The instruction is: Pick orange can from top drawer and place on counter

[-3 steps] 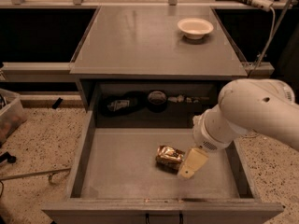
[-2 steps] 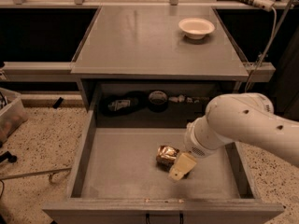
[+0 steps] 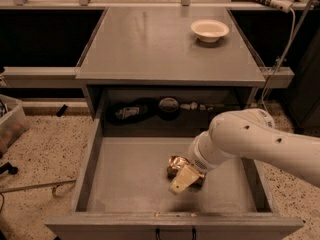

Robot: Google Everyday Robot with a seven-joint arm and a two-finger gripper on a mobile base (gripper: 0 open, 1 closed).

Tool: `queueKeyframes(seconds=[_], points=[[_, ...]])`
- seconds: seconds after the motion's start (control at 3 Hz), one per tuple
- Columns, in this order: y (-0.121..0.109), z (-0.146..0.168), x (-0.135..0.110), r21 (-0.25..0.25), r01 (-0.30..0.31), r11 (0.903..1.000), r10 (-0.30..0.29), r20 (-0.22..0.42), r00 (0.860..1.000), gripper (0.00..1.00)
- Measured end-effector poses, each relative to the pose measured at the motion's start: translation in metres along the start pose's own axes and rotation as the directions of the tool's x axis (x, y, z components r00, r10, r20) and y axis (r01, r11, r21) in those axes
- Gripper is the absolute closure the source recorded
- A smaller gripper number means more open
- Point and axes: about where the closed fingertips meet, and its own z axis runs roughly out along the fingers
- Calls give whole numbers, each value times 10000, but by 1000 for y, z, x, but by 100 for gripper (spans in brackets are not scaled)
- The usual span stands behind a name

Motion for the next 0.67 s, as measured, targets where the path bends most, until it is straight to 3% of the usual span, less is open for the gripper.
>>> queueKeyframes(seconds=[0.67], points=[[-7, 5, 4, 129, -82, 9999, 81, 34, 10000, 0]])
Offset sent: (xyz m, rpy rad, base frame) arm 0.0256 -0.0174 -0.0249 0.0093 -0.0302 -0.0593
